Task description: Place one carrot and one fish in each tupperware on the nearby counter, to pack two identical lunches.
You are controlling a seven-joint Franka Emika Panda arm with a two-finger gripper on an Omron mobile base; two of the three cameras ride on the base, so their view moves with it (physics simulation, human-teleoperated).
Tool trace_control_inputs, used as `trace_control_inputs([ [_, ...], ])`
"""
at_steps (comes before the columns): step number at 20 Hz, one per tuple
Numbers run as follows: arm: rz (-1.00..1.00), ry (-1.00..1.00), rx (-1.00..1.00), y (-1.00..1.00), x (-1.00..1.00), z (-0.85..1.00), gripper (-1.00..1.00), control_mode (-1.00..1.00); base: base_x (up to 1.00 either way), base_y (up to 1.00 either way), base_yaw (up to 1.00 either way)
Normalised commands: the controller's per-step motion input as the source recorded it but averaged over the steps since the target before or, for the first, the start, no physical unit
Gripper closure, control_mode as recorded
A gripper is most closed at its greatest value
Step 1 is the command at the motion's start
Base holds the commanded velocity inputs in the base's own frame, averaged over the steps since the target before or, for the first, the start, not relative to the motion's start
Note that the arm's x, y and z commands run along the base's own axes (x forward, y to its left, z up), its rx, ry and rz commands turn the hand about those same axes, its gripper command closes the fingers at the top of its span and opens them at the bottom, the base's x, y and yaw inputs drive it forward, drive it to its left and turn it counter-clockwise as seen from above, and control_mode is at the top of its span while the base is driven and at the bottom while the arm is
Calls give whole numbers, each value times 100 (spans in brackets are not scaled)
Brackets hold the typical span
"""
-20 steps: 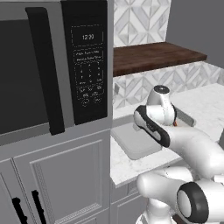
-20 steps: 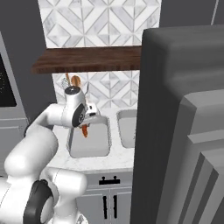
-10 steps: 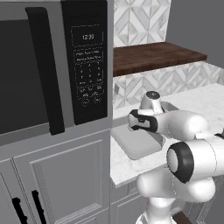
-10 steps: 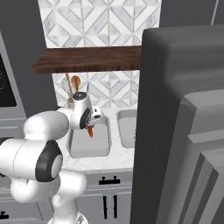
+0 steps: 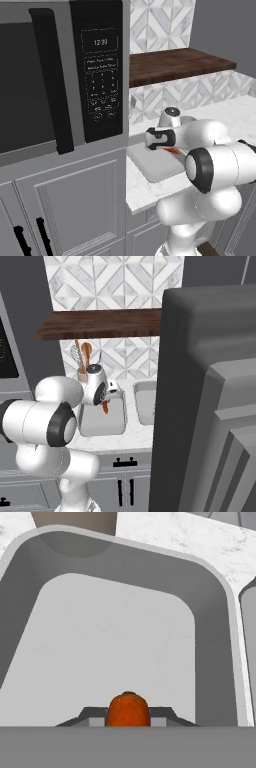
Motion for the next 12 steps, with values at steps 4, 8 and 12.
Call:
trace_control_inputs([
  [4, 0, -4, 0, -2, 0, -42, 100, -100, 0, 0, 0],
  [8, 0, -9, 0, -2, 24, -14, -100, -100, 0, 0, 0],
  [12, 0, -16, 0, 0, 29, 37, -100, -100, 0, 0, 0],
])
